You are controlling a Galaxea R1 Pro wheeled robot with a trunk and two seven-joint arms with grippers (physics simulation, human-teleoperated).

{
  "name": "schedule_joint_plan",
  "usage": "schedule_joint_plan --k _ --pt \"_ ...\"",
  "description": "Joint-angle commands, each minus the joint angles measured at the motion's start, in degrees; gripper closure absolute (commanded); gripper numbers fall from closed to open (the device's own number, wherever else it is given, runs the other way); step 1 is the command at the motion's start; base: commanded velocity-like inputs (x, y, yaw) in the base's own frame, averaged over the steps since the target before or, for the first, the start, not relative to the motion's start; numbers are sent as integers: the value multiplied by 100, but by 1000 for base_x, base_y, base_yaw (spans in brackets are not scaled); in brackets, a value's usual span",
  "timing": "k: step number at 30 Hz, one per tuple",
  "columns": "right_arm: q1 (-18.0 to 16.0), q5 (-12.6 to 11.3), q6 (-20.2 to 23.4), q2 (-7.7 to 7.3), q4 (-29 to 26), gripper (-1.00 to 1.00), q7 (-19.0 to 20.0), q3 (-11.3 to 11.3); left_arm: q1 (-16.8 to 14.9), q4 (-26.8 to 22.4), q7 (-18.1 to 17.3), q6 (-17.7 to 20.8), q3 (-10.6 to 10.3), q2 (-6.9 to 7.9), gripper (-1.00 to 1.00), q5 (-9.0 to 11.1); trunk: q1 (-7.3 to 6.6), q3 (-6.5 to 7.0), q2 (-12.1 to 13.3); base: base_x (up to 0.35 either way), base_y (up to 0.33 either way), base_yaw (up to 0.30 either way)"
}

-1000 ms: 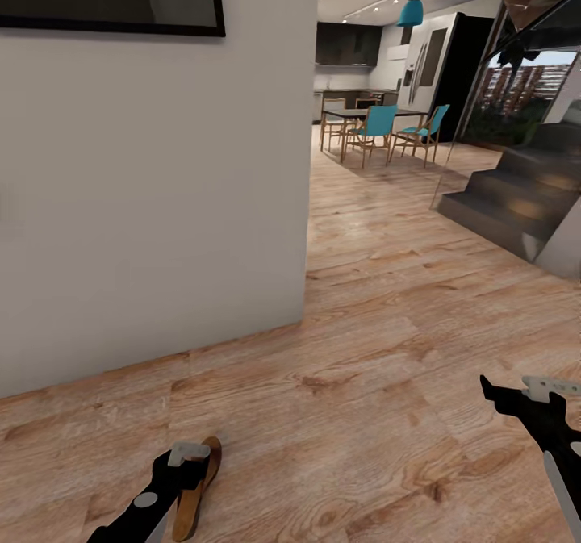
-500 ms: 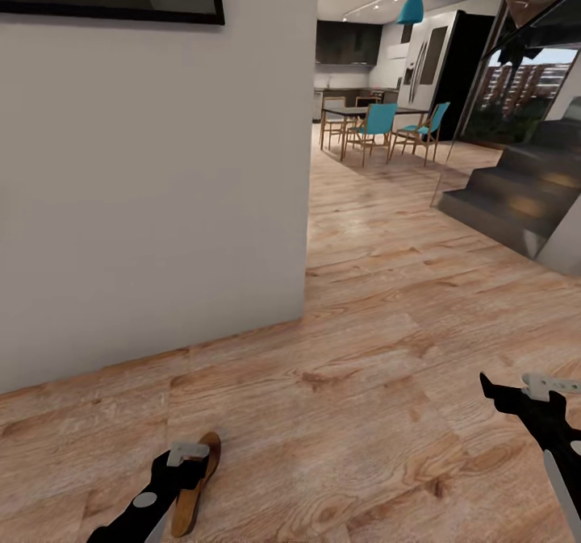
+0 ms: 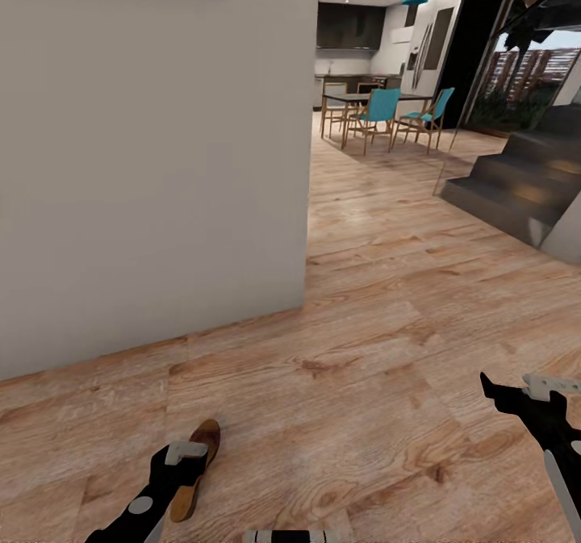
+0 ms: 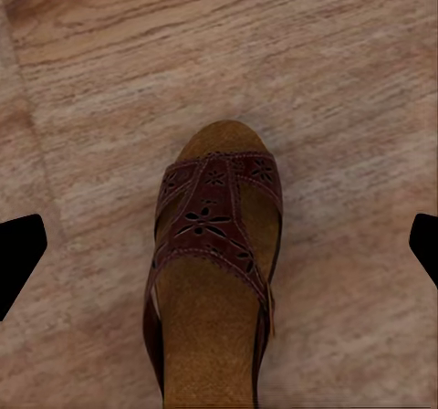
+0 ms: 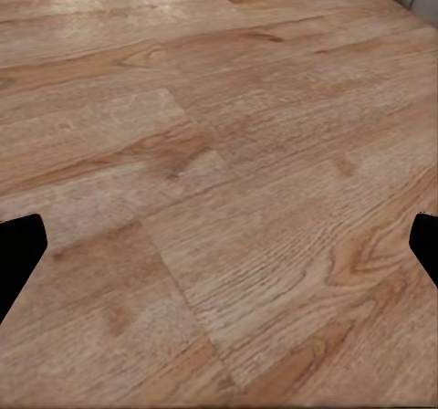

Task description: Pick up the two gym shoes and the two sandals from the corridor floor and place them onto the hallstand (shoe rack) in the corridor, making sure they are on the rack and not on the floor. Arrange them so the two gym shoes are next to each other and the two sandals are next to each other.

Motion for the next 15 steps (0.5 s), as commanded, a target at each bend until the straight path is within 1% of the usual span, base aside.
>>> schedule_joint_plan --k 1,4,8,9,11,15 --pt "-3 -23 32 1 -9 -100 27 -12 -3 5 -1 -32 -12 5 -100 -31 1 -37 -4 0 0 0" --pt "-3 -23 35 1 -11 -100 26 -43 -3 8 -19 -56 -7 10 -100 -23 9 -130 -8 0 0 0" --pt "-3 -24 27 1 -11 -100 27 -226 -5 9 -34 -70 1 20 -100 -14 19 -245 -13 0 0 0" --pt "-3 -24 25 1 -9 -100 31 -319 -8 10 -36 -71 4 21 -100 -9 22 -269 -14 0 0 0" --pt "-3 -24 24 1 -13 -100 34 -380 -9 7 -37 -71 6 22 -100 -2 27 -316 -17 0 0 0" --pt "-3 -24 29 1 -16 -100 29 -430 -11 7 -37 -76 7 23 -100 6 37 -406 -22 0 0 0"
